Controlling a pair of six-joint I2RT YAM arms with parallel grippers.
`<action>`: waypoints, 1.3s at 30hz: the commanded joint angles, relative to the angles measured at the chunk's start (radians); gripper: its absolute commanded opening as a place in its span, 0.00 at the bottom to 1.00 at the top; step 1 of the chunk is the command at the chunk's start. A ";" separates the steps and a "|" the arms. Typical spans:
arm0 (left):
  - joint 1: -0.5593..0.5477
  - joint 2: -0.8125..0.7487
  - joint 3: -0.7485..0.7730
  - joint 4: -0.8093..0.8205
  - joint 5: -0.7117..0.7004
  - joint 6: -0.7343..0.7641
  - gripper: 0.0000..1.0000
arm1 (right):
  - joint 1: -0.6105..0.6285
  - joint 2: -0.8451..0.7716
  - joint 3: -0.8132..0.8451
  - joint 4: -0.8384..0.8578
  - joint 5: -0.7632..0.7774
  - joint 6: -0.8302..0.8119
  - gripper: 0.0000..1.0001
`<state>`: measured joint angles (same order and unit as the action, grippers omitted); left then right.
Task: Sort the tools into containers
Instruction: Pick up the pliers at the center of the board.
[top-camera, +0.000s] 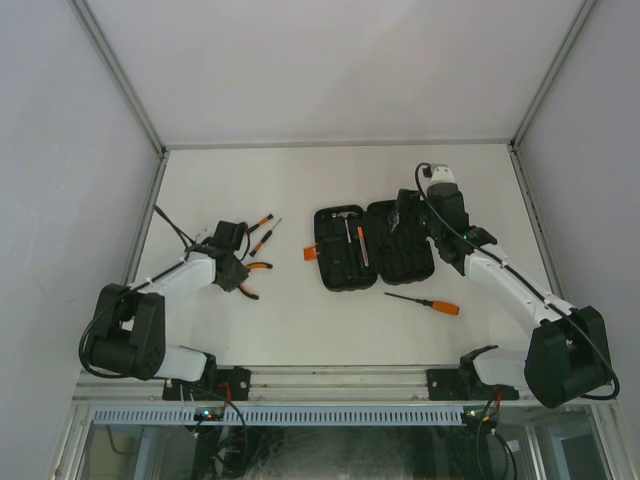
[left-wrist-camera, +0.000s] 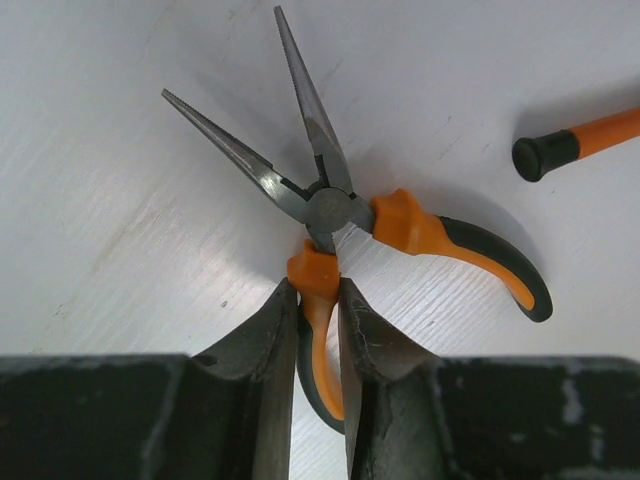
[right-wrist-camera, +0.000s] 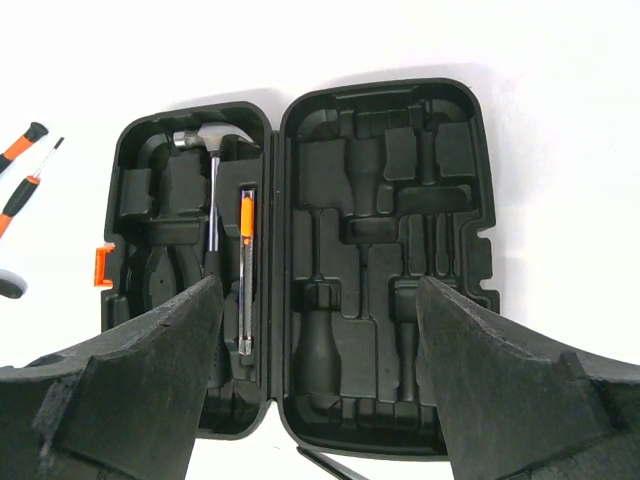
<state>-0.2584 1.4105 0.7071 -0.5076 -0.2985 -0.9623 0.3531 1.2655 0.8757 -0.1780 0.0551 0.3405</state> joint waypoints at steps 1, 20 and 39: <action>0.010 -0.089 -0.025 0.008 -0.008 0.042 0.18 | -0.004 -0.026 0.041 0.001 -0.005 0.014 0.77; 0.008 -0.268 0.005 0.000 0.065 0.247 0.00 | -0.068 -0.024 0.052 -0.008 -0.148 0.092 0.71; -0.216 -0.279 0.042 0.116 0.144 0.372 0.00 | 0.073 0.038 0.053 0.038 -0.346 0.056 0.59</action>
<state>-0.4328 1.1427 0.6785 -0.4725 -0.1726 -0.6388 0.3756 1.2976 0.8783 -0.1936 -0.2611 0.4232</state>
